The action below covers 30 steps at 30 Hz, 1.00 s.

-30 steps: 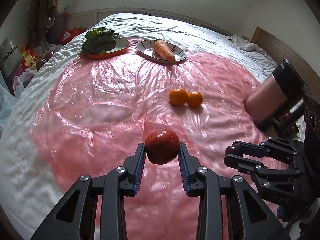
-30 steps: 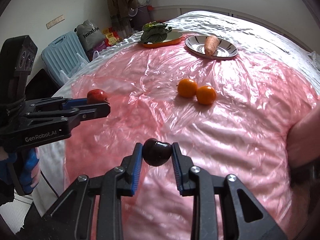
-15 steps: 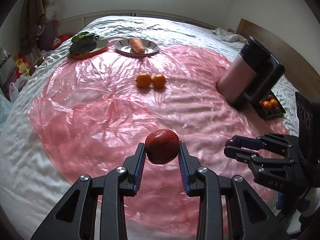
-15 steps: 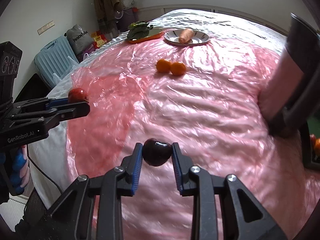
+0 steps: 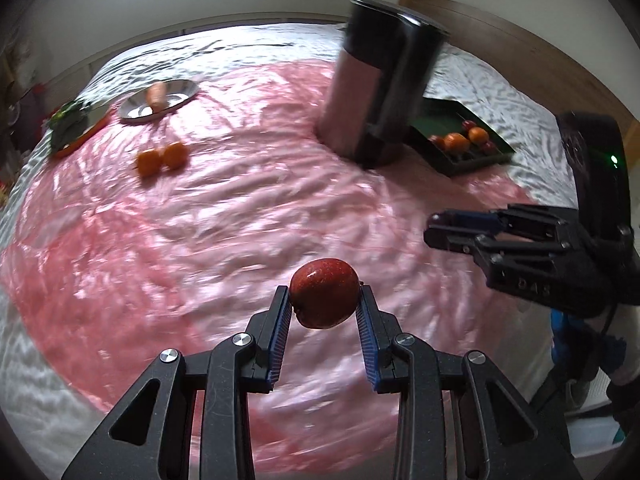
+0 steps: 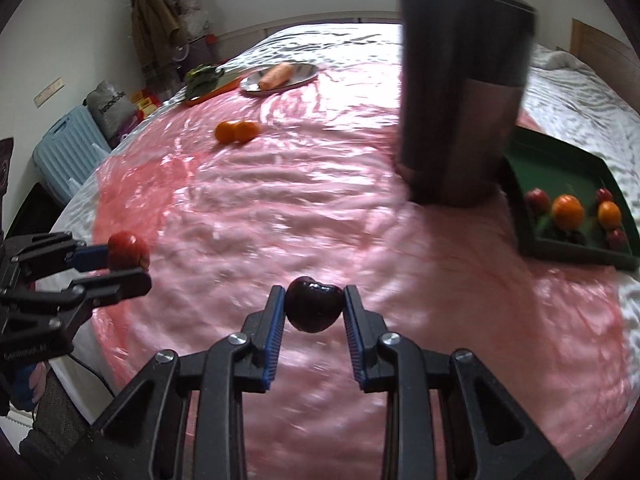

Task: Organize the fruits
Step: 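Carry the apple and plum over the green tray with both tools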

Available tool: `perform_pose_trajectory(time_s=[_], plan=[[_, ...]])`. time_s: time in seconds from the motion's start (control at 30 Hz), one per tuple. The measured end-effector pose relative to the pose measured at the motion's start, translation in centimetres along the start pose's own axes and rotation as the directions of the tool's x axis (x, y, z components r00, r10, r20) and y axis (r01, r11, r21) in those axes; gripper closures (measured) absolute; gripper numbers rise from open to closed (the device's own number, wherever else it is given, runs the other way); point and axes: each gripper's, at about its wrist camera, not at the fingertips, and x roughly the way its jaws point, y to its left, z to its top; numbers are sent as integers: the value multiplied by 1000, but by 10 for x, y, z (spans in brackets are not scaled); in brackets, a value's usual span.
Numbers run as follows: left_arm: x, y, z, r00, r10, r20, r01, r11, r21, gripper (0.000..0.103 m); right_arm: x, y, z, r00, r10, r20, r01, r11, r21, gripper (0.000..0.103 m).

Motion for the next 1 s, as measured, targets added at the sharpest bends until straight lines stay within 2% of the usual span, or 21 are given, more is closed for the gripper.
perform_pose_trajectory(time_s=[0.27, 0.6, 0.83, 1.0], plan=[[20, -77, 27, 997, -73, -25, 75, 987, 140, 75, -23, -73, -8, 996, -87, 32, 84, 992, 90, 47], [68, -173, 92, 988, -151, -39, 156, 948, 276, 75, -43, -180, 6, 975, -203, 90, 182, 963, 201, 47], [115, -210, 152, 987, -161, -14, 158, 943, 291, 75, -33, -250, 24, 957, -269, 110, 232, 936, 265, 47], [153, -222, 192, 991, -136, 4, 130, 957, 259, 75, -16, -285, 33, 955, -284, 91, 249, 929, 275, 47]])
